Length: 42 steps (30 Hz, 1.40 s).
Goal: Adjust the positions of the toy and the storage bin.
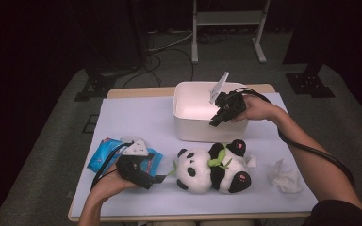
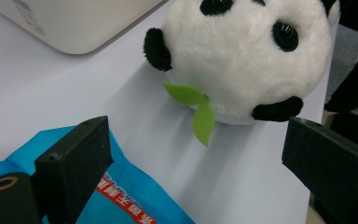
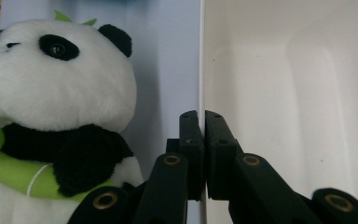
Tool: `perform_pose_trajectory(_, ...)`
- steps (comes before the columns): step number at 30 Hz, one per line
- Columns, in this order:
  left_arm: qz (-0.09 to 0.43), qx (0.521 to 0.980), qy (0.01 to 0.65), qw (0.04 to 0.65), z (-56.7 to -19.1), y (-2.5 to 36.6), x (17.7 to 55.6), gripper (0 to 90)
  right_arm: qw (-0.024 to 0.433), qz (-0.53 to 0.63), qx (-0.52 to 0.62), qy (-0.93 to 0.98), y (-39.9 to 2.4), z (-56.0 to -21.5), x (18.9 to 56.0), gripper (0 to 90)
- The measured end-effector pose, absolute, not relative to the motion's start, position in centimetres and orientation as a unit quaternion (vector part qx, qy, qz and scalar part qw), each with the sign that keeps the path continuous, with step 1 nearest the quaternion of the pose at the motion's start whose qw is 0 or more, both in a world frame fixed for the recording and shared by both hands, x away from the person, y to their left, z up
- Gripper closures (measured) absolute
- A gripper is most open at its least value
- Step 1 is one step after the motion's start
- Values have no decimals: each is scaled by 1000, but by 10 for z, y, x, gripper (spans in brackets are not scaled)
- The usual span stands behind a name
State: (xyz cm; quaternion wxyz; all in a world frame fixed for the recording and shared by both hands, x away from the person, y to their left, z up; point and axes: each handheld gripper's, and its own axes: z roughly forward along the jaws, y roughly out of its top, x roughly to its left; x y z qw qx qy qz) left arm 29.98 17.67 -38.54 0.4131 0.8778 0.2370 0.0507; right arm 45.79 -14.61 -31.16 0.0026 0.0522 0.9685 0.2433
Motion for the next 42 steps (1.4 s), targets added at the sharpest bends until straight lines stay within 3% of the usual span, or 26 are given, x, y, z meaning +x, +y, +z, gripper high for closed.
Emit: perform_pose_trajectory(42,41,887,218,404,-392,165,297,76,-15,240,29,970,-149,-311,420,858)
